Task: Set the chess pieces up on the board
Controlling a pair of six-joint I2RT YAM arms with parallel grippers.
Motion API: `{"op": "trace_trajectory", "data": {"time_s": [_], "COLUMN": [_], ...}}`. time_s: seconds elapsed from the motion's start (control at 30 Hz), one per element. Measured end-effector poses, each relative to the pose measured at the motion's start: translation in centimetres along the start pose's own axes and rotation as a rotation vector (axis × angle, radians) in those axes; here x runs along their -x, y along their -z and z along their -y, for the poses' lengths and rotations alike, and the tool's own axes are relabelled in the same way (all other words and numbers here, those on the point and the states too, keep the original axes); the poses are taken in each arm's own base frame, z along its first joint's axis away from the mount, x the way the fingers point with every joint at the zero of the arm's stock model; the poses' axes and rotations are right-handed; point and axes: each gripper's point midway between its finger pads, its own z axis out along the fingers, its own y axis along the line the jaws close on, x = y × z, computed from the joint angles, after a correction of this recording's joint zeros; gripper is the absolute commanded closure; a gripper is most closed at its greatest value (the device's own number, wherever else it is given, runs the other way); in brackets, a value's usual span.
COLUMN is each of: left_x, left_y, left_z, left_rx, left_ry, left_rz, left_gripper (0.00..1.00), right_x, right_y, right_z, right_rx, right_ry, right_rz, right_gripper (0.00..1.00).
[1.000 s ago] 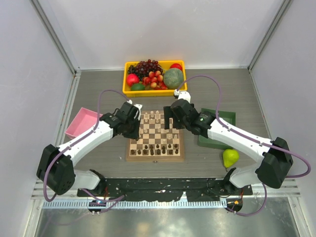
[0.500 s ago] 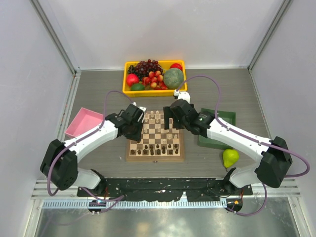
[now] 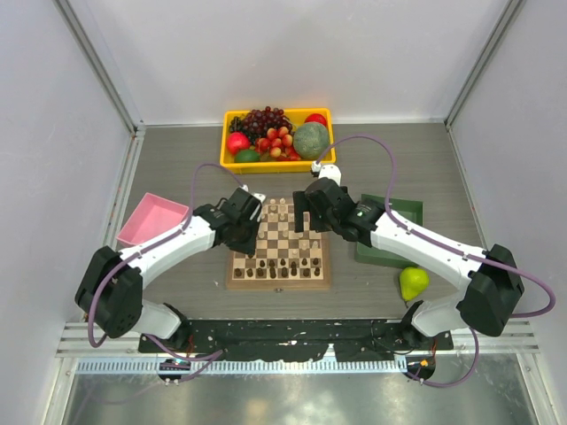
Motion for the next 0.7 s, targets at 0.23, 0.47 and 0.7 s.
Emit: {"op": "trace_trajectory", "data": {"time_s": [0.23,0.47,0.7], "left_x": [-0.8,-1.3,-1.5], "left_y": [-0.3,-0.7,-0.9], "left_z": [0.1,0.2,0.3], "left_rx": [0.001,0.003,0.006], "left_ry": [0.002,-0.002,-0.006], "left_rz": [-0.018,-0.033,-0.043], "left_gripper": [0.98,0.99,0.98], "right_x": [-0.1,-0.2,-0.2], "right_y": [-0.2,-0.2,-0.3], "right_z": [0.0,0.0,0.0], "right_rx": [-0.003,-0.004,-0.005], "right_ry": [0.002,0.002,0.003], "right_rz": [-0.005,-0.006,-0.009], "right_gripper": [0.05,0.05,0.05]}}
